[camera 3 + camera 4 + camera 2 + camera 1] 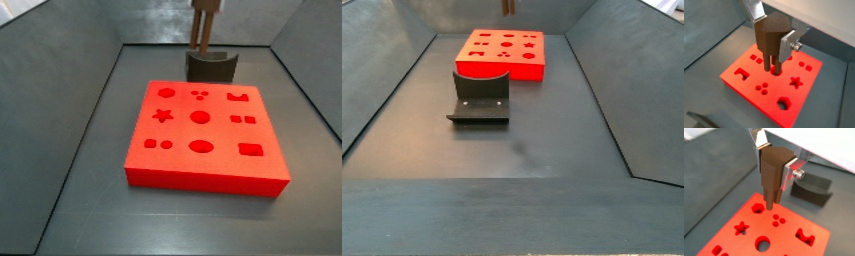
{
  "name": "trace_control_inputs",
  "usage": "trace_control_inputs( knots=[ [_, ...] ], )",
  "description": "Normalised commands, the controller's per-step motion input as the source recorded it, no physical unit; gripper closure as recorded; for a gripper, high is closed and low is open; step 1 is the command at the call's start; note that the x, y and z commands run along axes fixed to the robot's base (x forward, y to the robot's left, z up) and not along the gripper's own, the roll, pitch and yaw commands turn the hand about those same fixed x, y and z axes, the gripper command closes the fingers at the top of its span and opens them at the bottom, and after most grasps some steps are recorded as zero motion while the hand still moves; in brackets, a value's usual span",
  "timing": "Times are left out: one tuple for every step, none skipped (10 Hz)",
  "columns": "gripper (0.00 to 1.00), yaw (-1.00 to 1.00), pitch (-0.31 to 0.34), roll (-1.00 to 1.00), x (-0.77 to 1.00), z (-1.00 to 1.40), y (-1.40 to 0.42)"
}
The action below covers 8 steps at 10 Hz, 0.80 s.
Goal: Pick up the 3 prong object. Move up. Move to above the board. Insert the 3 prong object.
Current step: Insert the 3 prong object.
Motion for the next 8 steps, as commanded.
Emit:
trace_control_inputs(
  knots=[
    [1.0,-0.64,-0.137,-0.07,0.37,-0.61,0.19],
    [1.0,-0.6,-0.226,-0.11,0.25,-0.51,0.26],
    [1.0,-0.42,-0.184,-0.17,0.1,-0.24,0.25],
    [1.0,0.0,-0.047,0.0,-0.03,-0.15,0.0],
    [1.0,-0.49,-0.031,0.0,0.0,-0.31,0.0],
    [1.0,-1.0,-0.073,0.0,0.0,-0.53,0.0],
    [1.0,-0.31,0.0,-0.03,0.11,-0.04,0.04],
    [1.0,0.0,0.0,0.0,0.0,-0.03,0.0]
  ],
)
